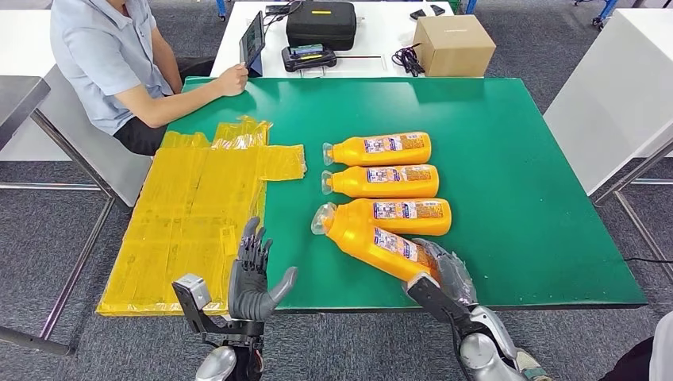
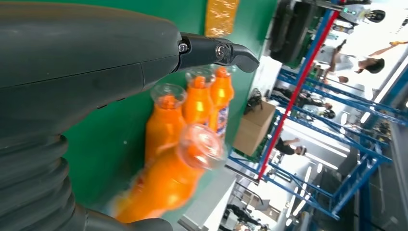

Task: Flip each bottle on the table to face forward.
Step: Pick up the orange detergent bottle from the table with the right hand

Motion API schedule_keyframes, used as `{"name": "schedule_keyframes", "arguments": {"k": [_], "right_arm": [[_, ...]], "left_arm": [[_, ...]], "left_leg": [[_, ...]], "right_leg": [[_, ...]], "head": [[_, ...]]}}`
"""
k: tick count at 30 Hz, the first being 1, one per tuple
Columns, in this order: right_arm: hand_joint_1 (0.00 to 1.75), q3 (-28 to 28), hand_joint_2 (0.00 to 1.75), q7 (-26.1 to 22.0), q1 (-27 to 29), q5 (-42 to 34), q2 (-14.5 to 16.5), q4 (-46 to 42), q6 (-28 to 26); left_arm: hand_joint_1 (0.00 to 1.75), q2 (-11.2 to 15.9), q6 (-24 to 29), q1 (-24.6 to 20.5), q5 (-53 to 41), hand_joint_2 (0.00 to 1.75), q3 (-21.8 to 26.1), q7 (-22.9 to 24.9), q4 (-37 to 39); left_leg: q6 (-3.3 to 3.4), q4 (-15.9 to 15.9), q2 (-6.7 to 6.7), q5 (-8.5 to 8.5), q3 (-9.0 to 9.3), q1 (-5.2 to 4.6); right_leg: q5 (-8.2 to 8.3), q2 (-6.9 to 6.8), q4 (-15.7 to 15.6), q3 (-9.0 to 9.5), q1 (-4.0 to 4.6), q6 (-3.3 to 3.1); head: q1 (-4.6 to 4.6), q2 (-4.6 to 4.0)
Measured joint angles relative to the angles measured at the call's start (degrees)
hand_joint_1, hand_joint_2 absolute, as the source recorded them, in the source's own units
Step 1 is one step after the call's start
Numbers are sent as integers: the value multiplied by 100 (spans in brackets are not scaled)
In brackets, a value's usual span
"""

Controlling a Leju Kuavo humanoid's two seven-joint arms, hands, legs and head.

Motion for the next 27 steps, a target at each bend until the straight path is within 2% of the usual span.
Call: {"name": "schedule_keyframes", "arguments": {"k": [4,12,17,21,27], "right_arm": [[175,1,175,-68,1,-109,72,-122,-4],[175,162,175,-298,-89,-319,195,-392,139],[175,366,175,-322,-265,-420,243,-441,181],[175,523,175,-379,-394,-566,254,-444,385],[175,803,175,-407,-592,-649,333,-392,659]], "left_arm": [[0,0,-239,-51,293,175,8,83,351],[0,-2,-1249,-246,992,175,4,517,1137],[0,-19,-1668,-463,1229,175,5,709,1671],[0,-37,-1875,-676,1050,175,-5,406,2056],[0,-85,-1470,-947,483,175,-9,-152,2170]], "left_leg": [[0,0,0,0,-3,0],[0,0,1,0,-7,1],[1,0,-2,3,-7,1],[2,0,-3,4,-8,1],[2,0,-4,4,-9,1]], "right_leg": [[0,0,0,-3,0,0],[0,0,1,-6,1,0],[0,-1,1,-6,1,0],[0,-1,2,-6,0,0],[1,-1,2,-6,1,1]], "head": [[1,0],[1,0],[-1,0],[1,0],[0,0]]}}
